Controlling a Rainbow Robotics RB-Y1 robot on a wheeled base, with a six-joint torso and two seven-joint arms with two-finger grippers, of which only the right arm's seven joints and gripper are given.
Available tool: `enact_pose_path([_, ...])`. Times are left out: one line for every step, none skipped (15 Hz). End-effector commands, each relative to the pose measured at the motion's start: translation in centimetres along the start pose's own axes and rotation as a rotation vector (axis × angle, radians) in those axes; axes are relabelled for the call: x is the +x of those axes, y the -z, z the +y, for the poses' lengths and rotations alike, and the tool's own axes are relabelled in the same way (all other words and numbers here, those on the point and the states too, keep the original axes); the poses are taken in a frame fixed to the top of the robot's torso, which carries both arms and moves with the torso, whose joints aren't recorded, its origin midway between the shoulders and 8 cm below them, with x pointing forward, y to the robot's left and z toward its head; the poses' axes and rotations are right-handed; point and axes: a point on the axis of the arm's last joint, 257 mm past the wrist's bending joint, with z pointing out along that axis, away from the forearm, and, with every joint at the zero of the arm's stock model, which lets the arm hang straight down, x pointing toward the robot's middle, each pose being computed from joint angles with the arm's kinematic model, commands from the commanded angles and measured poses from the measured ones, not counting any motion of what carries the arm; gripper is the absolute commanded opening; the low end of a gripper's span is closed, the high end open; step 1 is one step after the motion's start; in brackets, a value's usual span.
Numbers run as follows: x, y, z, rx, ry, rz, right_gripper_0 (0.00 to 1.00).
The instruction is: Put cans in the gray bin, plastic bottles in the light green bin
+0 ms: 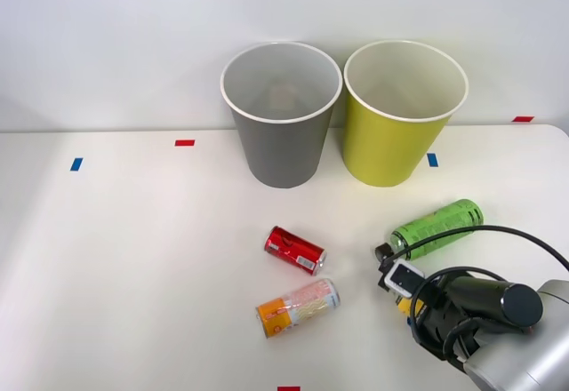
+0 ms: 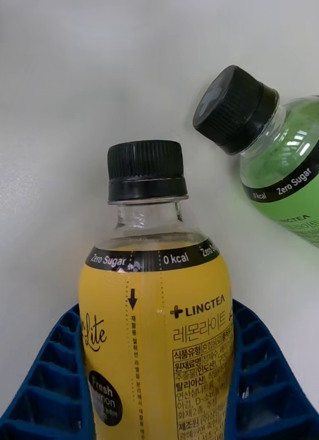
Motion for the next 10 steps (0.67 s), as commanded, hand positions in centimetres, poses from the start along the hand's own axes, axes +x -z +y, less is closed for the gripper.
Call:
enact_pose_path([-0.1, -0.1, 0.7, -0.010, -0.008, -0.016, 0.00])
enact_pose_path([-0.4, -0.1, 0.9, -0.012, -0.016, -0.033, 0.00])
enact_pose_path([-1.3, 0.1, 1.2, -0.015, -0.022, -0.062, 0.00])
enact_pose_path([-2.6, 0.8, 1.1, -0.011, -0.031, -0.102, 0.00])
enact_pose_path([-4.1, 1.7, 1.0, -0.016, -0.053, -0.154, 0.00])
enact_pose_path([-5.4, 2.4, 1.1, -0.040, -0.092, -0.208, 0.00])
enact_pose_path([-6.5, 3.4, 1.0, -0.061, -0.129, -0.264, 0.00])
enact_pose_path([-7.5, 4.4, 0.5, -0.067, -0.158, -0.312, 0.00])
enact_pose_path([-8.3, 5.6, 0.0, -0.068, -0.177, -0.357, 0.00])
enact_pose_path([-8.9, 6.5, -0.4, -0.064, -0.187, -0.391, 0.00])
